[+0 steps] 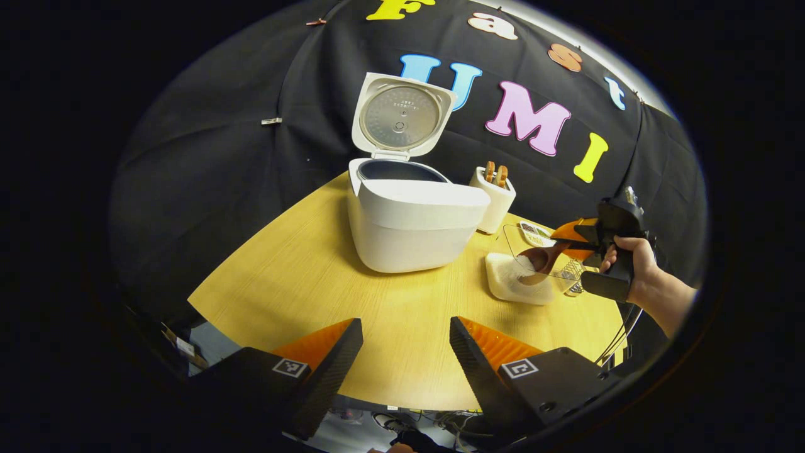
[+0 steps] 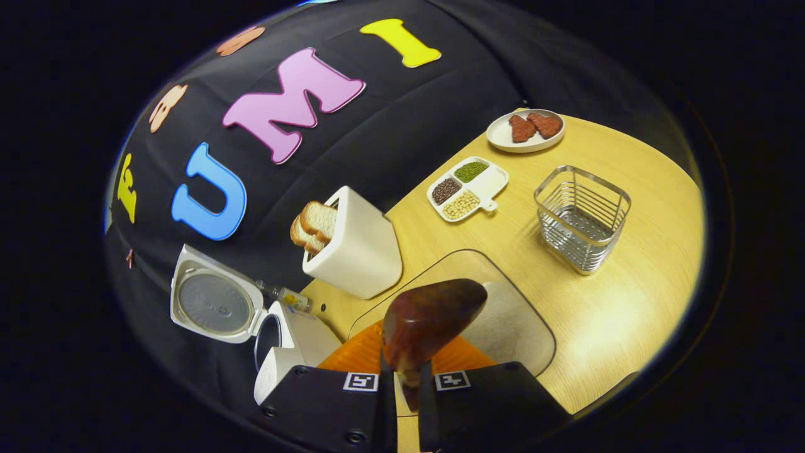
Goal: Close the left gripper, press the button to open the rice cooker; take a wooden spoon from the chopstick holder with the right hand, scoop a spoonful of rice and pour it into the rice cooker, then put the wooden spoon back into the chopstick holder.
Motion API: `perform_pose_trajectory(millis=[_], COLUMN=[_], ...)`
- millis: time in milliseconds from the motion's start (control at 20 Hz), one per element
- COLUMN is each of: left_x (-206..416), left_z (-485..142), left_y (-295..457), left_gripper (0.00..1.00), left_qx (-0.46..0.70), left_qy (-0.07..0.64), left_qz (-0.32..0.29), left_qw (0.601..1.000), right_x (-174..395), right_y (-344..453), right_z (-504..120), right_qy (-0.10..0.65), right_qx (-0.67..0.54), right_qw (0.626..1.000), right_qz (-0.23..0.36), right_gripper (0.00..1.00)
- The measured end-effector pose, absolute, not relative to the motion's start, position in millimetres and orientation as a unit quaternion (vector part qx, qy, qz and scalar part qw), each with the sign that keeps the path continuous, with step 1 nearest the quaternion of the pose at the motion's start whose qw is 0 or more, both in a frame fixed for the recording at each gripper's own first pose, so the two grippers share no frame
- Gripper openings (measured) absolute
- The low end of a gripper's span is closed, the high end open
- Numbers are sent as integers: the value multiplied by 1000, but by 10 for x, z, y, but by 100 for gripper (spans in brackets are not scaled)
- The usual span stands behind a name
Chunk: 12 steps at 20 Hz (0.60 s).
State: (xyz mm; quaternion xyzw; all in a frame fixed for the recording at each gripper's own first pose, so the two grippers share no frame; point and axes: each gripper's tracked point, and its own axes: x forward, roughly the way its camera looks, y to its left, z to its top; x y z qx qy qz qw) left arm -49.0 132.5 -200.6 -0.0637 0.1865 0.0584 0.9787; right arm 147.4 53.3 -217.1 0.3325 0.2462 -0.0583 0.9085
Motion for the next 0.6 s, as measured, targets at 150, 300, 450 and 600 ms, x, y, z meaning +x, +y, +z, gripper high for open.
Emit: perform_pose_trajectory(millis=[150, 300, 450, 600], left_x=[-469, -454, -456, -451], left_z=[-1942, -1935, -1915, -1882], left_y=[1356, 1341, 1360, 1397], left_gripper=[96, 96, 96, 96], left_qx=[-64, -69, -68, -67], left_qy=[180, 181, 180, 177], left_qz=[57, 52, 52, 54], left_qw=[980, 980, 980, 980], right_x=[1433, 1431, 1416, 1448], right_y=[268, 88, 78, 167], right_z=[-2046, -1910, -1771, -1594], right_qy=[233, 216, 211, 206], right_qx=[368, 393, 419, 435], right_qw=[896, 888, 877, 871], right_qz=[-86, -107, -107, -96], right_gripper=[18, 18, 18, 18])
